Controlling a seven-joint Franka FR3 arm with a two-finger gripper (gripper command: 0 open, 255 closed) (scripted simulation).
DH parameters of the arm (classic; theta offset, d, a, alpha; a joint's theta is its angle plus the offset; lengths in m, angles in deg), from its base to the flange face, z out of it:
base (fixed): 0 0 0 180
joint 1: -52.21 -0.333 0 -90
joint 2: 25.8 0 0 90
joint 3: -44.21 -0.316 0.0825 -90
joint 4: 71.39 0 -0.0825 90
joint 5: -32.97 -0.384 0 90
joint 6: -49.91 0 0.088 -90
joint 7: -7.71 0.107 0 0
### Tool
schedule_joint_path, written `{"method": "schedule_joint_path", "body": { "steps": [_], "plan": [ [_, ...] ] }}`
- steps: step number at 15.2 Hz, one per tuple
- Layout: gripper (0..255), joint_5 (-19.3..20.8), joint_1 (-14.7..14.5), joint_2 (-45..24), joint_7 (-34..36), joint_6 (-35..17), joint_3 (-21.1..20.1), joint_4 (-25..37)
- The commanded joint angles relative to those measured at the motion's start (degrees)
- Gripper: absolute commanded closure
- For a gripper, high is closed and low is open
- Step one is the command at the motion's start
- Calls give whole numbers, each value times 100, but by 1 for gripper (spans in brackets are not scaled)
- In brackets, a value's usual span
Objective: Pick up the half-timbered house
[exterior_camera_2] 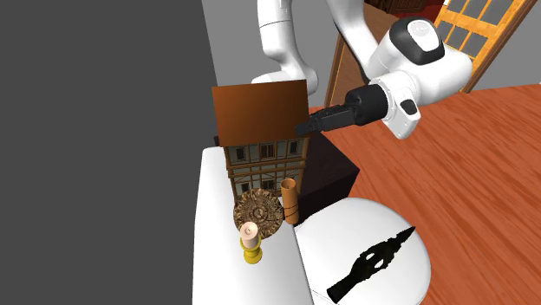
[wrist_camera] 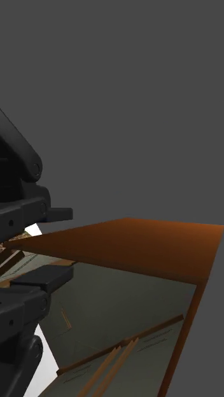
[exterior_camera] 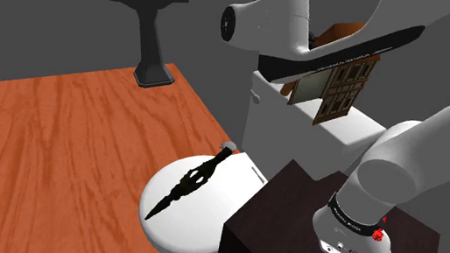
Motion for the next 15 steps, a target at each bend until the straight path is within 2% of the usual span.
{"method": "schedule_joint_path", "body": {
  "steps": [1, 8, 15],
  "plan": [
    [255, 1, 1, -5, 7, -4, 1, -2],
    [255, -2, 0, -11, 11, 0, -3, 2],
    [255, 85, 7, 183, -462, 179, 25, 309]
  ]
}}
